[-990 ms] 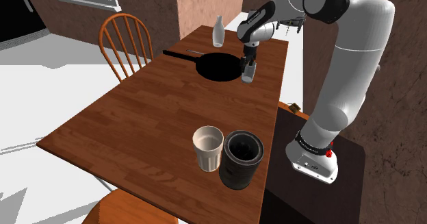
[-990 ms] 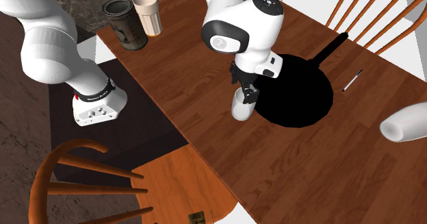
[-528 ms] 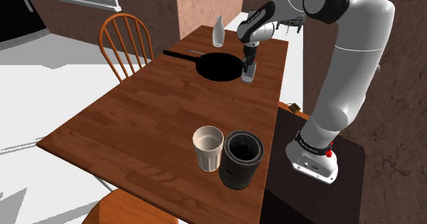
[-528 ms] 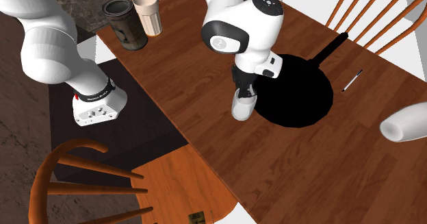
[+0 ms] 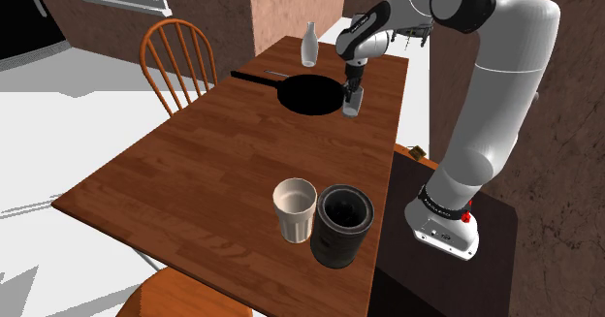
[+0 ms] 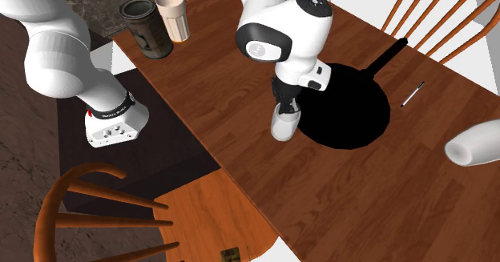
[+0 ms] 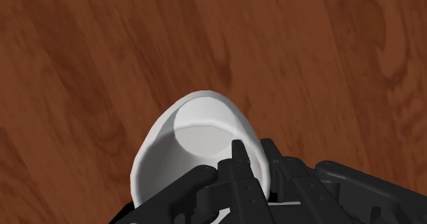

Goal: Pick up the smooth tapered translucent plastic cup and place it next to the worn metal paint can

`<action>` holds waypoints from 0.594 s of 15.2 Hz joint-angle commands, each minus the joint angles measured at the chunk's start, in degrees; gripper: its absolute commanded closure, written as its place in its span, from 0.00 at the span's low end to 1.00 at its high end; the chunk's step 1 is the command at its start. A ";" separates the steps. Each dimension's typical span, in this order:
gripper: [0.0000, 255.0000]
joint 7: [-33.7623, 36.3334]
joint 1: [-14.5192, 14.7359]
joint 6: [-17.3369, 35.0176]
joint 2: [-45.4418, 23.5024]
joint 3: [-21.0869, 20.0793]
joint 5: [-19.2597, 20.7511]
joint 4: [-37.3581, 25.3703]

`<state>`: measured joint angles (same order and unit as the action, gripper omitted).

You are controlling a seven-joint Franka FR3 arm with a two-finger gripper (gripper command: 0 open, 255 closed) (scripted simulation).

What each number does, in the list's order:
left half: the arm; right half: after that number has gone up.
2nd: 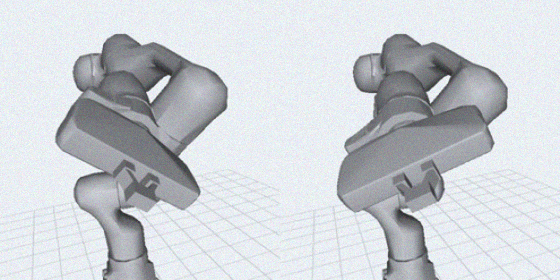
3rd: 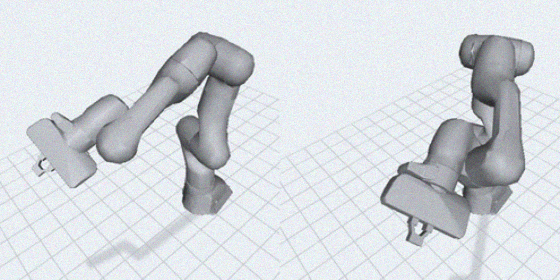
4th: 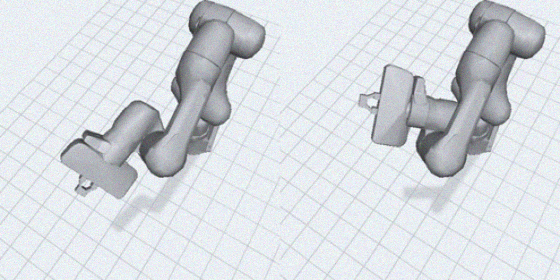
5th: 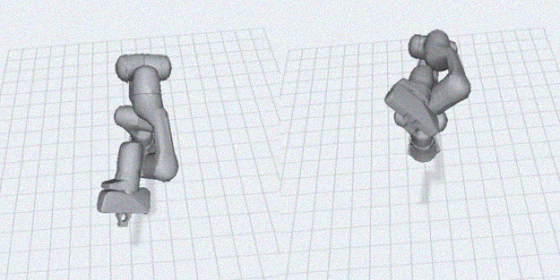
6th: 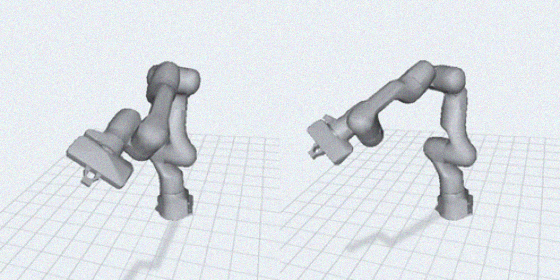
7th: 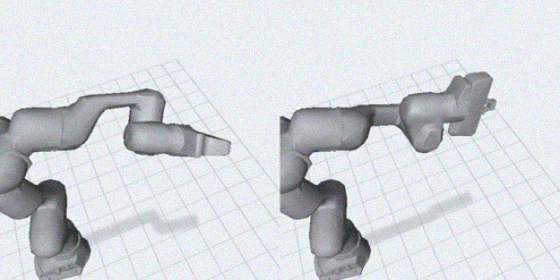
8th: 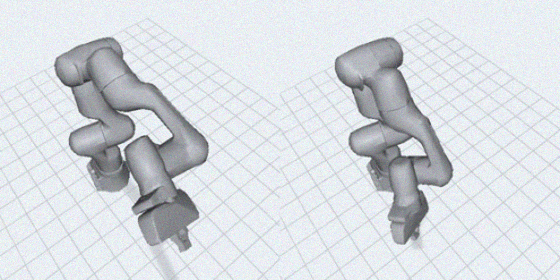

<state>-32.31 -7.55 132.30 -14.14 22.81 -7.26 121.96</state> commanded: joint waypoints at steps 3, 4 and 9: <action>1.00 0.75 0.30 -2.37 1.87 0.37 1.10 -0.67; 1.00 0.94 0.37 -3.04 2.37 0.46 1.39 -0.90; 1.00 1.86 0.68 -6.48 4.72 0.80 2.73 -2.20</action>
<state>-30.58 -6.90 126.45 -9.92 23.52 -4.81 119.92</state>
